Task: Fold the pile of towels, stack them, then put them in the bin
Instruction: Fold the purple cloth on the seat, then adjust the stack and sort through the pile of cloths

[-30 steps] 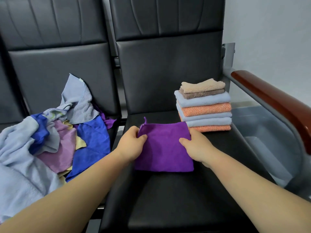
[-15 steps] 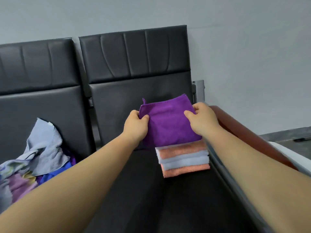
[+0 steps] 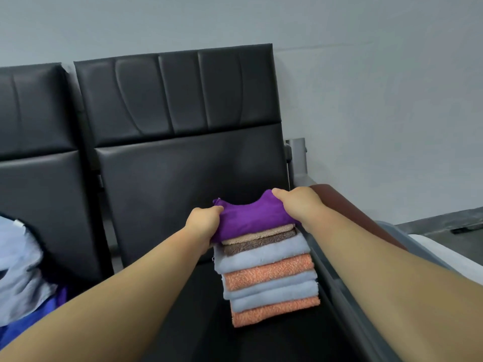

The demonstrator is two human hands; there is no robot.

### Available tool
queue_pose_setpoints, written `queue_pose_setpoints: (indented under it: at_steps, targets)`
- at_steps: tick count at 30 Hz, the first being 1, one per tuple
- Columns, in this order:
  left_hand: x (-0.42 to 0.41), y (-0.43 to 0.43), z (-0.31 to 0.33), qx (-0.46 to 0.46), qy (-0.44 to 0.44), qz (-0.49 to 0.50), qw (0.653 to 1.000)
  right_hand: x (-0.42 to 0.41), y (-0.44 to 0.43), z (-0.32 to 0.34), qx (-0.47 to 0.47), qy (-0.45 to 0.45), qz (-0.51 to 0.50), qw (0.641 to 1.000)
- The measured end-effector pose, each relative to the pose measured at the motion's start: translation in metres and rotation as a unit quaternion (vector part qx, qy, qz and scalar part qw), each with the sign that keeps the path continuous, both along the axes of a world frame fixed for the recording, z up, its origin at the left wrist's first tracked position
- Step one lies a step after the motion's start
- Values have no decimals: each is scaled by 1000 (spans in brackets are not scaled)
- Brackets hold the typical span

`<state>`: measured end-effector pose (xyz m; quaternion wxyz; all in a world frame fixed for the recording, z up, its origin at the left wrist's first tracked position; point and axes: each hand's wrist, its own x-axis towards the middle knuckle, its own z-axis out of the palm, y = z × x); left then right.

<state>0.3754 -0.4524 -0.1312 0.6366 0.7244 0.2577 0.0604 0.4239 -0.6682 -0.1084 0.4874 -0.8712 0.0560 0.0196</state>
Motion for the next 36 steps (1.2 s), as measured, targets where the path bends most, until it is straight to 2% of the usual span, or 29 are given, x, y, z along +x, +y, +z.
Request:
queue_pose_setpoints:
  at_steps: [4, 11, 14, 17, 20, 25, 30, 33, 36]
  targets:
    - [-47, 4, 2, -17, 6, -30, 999, -41, -7, -6, 25, 22, -32, 999]
    - [-151, 31, -10, 73, 17, -52, 996, -152, 1, -21, 28, 48, -79, 995]
    - [-196, 55, -22, 89, 38, -46, 994, -196, 29, -27, 2, 60, -46, 997]
    - [-234, 85, -29, 117, 45, -31, 992, -231, 68, -33, 33, 89, 18, 995]
    - [-263, 123, -32, 123, 38, -11, 992, -252, 116, -34, 11, 88, 93, 992]
    - [-308, 202, -23, 173, 35, 69, 982, -271, 217, -35, -4, 99, 225, 969]
    - [-336, 282, -12, 198, 37, 123, 972, -275, 330, -43, -54, 51, 305, 949]
    - [-342, 321, -9, 173, 4, 159, 972, -263, 395, -42, -72, 53, 336, 938]
    - [-335, 337, -11, 105, -44, 171, 979, -239, 450, -44, -69, 36, 303, 950]
